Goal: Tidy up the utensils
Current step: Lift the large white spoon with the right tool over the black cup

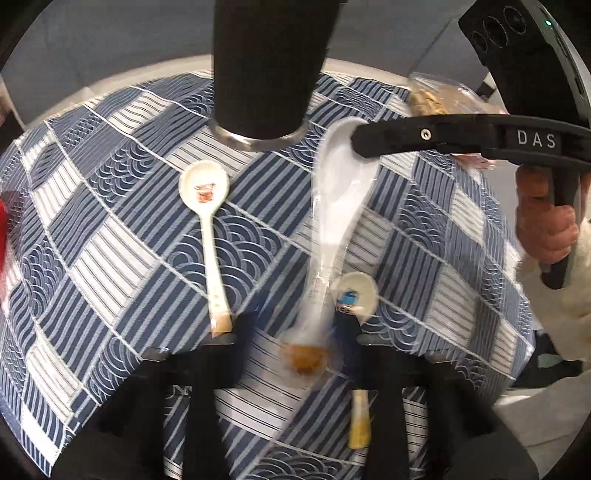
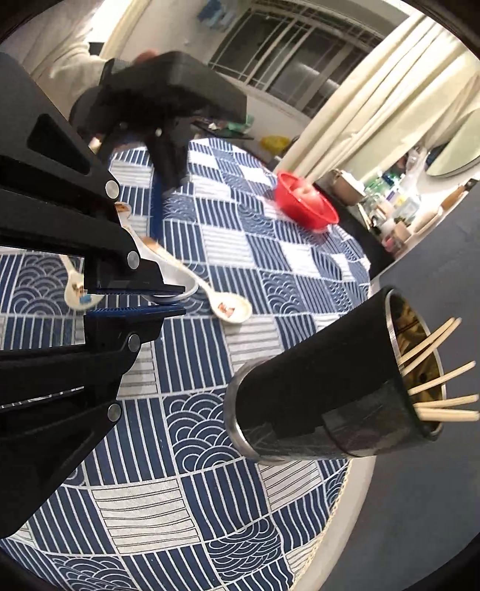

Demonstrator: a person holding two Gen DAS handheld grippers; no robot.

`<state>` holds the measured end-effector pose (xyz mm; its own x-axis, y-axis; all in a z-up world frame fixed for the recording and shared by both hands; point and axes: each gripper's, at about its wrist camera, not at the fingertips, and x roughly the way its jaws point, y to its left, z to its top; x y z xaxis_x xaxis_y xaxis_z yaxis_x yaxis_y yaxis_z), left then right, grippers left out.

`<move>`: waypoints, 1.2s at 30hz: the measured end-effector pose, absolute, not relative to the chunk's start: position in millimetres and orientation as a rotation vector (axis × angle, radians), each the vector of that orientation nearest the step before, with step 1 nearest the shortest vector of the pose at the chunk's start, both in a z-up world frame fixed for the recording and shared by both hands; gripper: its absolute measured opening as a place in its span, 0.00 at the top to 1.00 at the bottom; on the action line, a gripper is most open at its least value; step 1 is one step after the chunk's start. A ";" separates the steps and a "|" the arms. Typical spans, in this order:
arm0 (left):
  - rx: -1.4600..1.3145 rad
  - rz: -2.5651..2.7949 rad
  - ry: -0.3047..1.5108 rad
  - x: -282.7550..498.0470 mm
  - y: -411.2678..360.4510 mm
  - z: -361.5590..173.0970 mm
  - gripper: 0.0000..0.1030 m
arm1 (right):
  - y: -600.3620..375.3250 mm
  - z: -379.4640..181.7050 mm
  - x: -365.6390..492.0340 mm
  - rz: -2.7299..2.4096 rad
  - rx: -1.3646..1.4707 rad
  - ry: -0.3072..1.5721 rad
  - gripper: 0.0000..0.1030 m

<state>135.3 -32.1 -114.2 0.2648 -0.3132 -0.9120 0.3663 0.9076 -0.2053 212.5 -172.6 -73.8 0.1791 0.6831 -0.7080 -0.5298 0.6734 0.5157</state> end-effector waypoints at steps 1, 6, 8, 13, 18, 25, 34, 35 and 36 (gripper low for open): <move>0.055 -0.463 1.216 134.1 -33.6 -111.2 0.75 | -173.1 -71.0 210.6 0.858 0.161 1.087 0.95; 0.115 -0.504 1.167 121.7 -43.7 -88.8 0.75 | -176.0 -48.6 198.6 0.842 0.146 1.039 0.95; 0.128 -0.506 1.162 121.7 -44.5 -84.0 0.76 | -177.2 -37.3 190.1 0.834 0.130 1.013 0.95; 0.149 -0.514 1.138 113.2 -43.5 -66.3 0.76 | -181.0 -14.5 173.2 0.805 0.108 0.966 0.95; 0.178 -0.535 1.104 103.9 -45.9 -48.6 0.76 | -188.5 8.0 149.6 0.765 0.109 0.903 0.95; 0.197 -0.571 1.065 94.3 -49.1 -26.8 0.76 | -201.2 31.2 120.8 0.702 0.128 0.826 0.95; 0.272 -0.619 1.018 95.3 -62.0 -0.4 0.76 | -216.2 62.2 100.5 0.636 0.123 0.734 0.95; 0.278 -0.625 1.011 97.3 -63.7 3.7 0.76 | -218.1 66.4 100.6 0.628 0.127 0.725 0.95; 0.283 -0.632 1.004 99.7 -66.0 8.6 0.76 | -219.6 70.0 100.9 0.622 0.127 0.717 0.95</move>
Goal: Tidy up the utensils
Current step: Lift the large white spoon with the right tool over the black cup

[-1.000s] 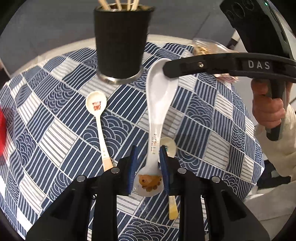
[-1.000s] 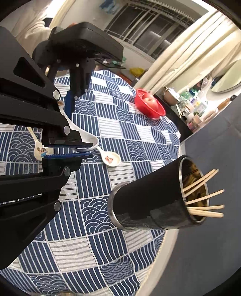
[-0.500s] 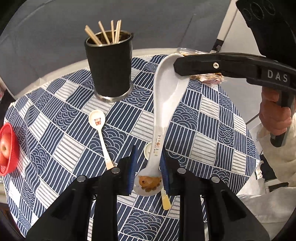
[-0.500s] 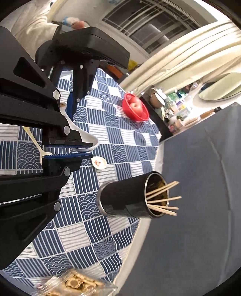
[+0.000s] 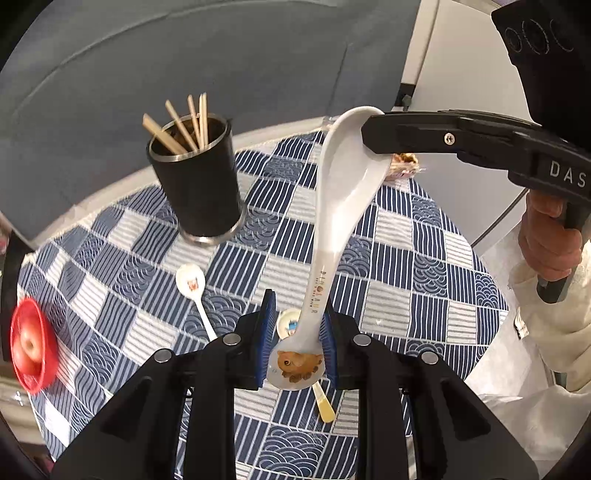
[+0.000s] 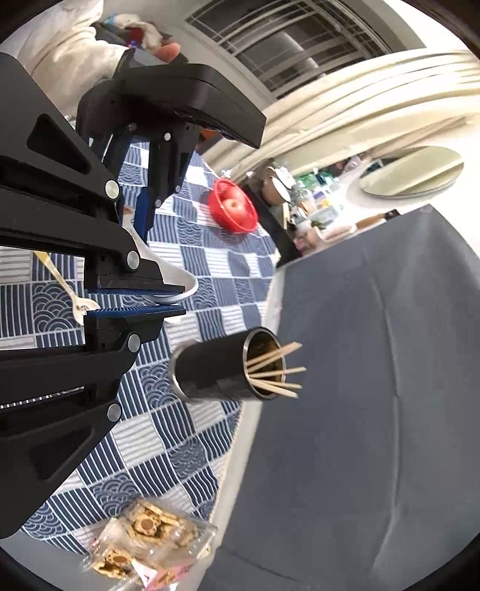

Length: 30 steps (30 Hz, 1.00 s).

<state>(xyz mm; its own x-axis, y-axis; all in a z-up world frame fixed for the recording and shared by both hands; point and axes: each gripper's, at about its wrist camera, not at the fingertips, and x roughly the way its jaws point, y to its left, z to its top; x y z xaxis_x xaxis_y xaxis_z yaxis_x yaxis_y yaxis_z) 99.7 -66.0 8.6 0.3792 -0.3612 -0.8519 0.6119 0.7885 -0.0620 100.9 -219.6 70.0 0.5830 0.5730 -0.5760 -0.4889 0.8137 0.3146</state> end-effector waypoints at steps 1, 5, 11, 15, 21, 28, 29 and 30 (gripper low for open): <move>0.285 -0.639 1.000 102.1 -67.7 12.3 0.76 | -220.6 73.5 100.7 0.614 0.124 0.711 0.95; 0.295 -0.664 0.980 111.5 -73.8 28.2 0.76 | -226.4 94.4 103.2 0.584 0.112 0.681 0.95; 0.334 -0.718 0.955 135.3 -77.7 51.1 0.76 | -228.1 122.4 115.5 0.518 0.107 0.650 0.95; 0.358 -0.767 0.932 158.3 -75.8 63.4 0.76 | -223.7 138.7 128.2 0.454 0.103 0.630 0.95; 0.398 -0.873 0.907 197.5 -76.5 71.9 0.76 | -214.7 152.2 146.6 0.333 0.095 0.595 0.95; 0.408 -0.990 0.877 239.6 -78.0 68.3 0.76 | -202.8 156.9 171.8 0.208 0.083 0.584 0.94; 0.405 -1.002 0.874 244.9 -78.1 66.2 0.76 | -199.8 156.5 176.6 0.192 0.076 0.586 0.94; 0.400 -1.020 0.871 252.4 -78.0 62.6 0.76 | -197.1 155.8 180.6 0.177 0.068 0.588 0.94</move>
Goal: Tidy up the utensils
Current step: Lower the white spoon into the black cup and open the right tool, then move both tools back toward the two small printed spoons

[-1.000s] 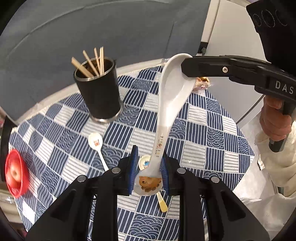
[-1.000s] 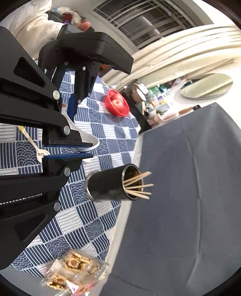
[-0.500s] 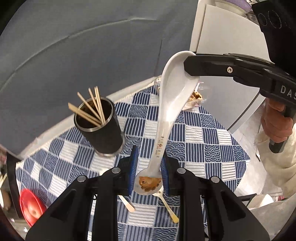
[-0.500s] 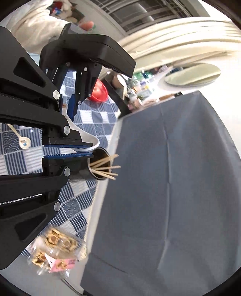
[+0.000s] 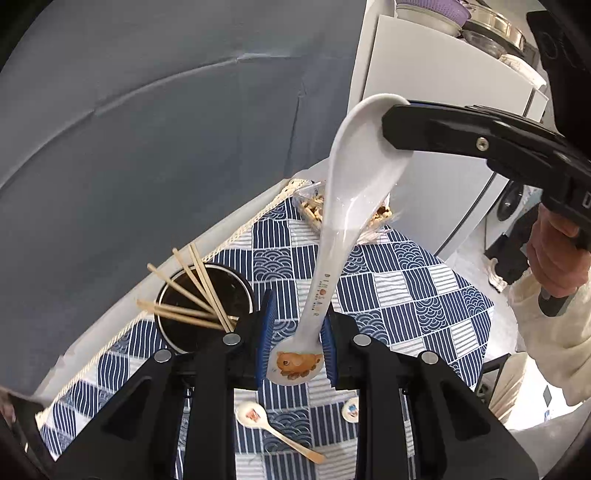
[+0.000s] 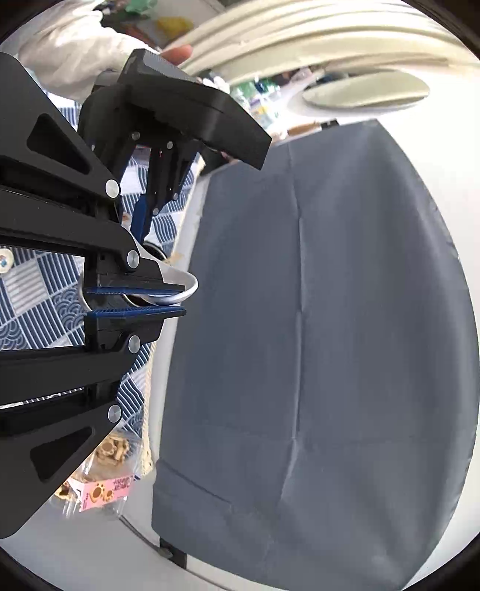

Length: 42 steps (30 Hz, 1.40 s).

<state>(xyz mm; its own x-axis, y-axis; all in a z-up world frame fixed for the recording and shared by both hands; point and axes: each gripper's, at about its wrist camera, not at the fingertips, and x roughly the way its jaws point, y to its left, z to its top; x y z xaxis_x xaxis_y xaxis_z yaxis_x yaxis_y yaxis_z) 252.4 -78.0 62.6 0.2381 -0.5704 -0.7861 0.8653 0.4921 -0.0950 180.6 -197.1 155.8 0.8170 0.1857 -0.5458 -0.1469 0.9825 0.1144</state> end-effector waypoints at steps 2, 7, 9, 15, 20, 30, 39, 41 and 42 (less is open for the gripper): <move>0.391 -1.041 0.870 261.4 -77.7 58.2 0.76 | -191.0 154.2 189.0 0.153 0.053 0.594 0.94; 0.383 -1.081 0.884 288.1 -81.6 35.7 0.76 | -175.8 143.6 208.4 0.103 0.012 0.617 0.93; 0.390 -1.088 0.893 295.2 -84.0 27.2 0.76 | -170.2 137.4 214.9 0.093 -0.007 0.630 0.93; 0.379 -1.097 0.926 313.5 -88.9 3.2 0.77 | -153.5 121.1 235.6 0.064 -0.065 0.660 0.92; 0.322 -1.128 0.897 328.5 -86.2 -5.8 0.79 | -139.5 108.7 249.5 0.085 -0.083 0.652 0.94; 0.272 -1.082 0.783 314.0 -48.4 5.4 0.29 | -144.1 90.5 244.9 0.031 -0.057 0.687 0.67; 0.266 -1.019 0.784 298.3 -26.6 24.5 0.26 | -151.1 90.7 220.4 0.021 -0.037 0.704 0.47; 0.266 -0.999 0.789 296.4 -23.6 27.3 0.22 | -152.5 91.1 215.8 0.022 -0.037 0.709 0.43; 0.267 -0.990 0.796 294.4 -23.1 28.4 0.20 | -153.6 91.4 212.8 0.027 -0.034 0.712 0.42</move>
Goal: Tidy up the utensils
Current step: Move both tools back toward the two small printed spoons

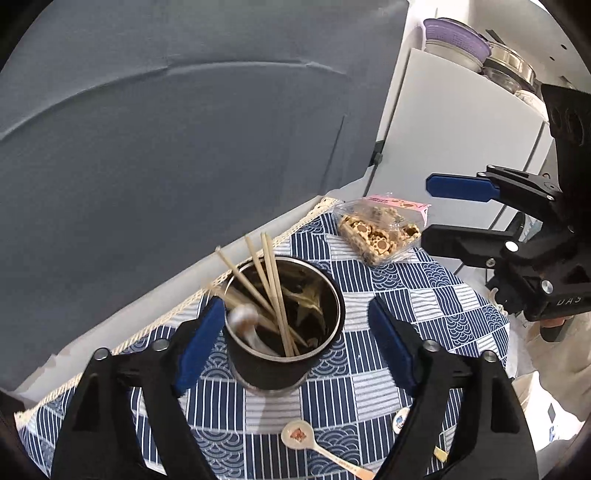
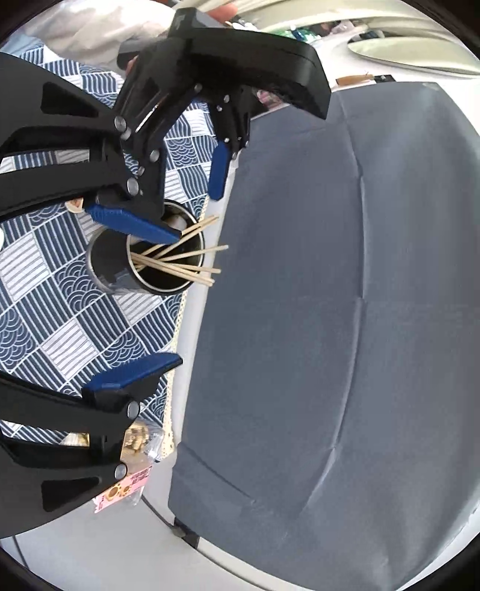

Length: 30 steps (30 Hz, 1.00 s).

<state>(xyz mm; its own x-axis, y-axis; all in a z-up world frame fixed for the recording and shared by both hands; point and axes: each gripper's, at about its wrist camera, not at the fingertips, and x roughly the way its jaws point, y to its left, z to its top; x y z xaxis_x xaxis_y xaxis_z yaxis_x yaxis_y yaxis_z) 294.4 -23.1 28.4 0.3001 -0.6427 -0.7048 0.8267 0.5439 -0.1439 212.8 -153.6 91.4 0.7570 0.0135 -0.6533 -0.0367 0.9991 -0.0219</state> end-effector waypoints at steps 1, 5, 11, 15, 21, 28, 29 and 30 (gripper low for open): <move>0.268 -0.981 0.797 291.5 -20.9 30.3 0.19 | -154.4 91.7 210.3 0.029 -0.033 0.714 0.40; 0.255 -0.943 0.798 280.1 -8.9 35.1 0.10 | -156.7 91.2 201.4 0.037 -0.034 0.726 0.33; 0.235 -0.869 0.816 264.2 4.4 38.4 0.07 | -160.3 93.9 187.3 0.068 -0.018 0.727 0.18; 0.237 -0.806 0.827 252.0 10.7 40.6 0.06 | -161.5 93.3 178.5 0.092 -0.017 0.734 0.17; 0.224 -0.708 0.838 229.8 22.0 43.5 0.06 | -159.1 92.6 167.3 0.161 -0.045 0.743 0.16; 0.204 -0.592 0.865 200.7 34.7 38.2 0.06 | -159.5 87.0 156.7 0.260 -0.074 0.746 0.16; 0.200 -0.577 0.867 197.8 35.6 36.8 0.06 | -160.1 85.6 155.4 0.279 -0.081 0.748 0.16; 0.195 -0.551 0.867 193.3 37.5 35.1 0.06 | -160.2 84.9 154.8 0.294 -0.088 0.748 0.16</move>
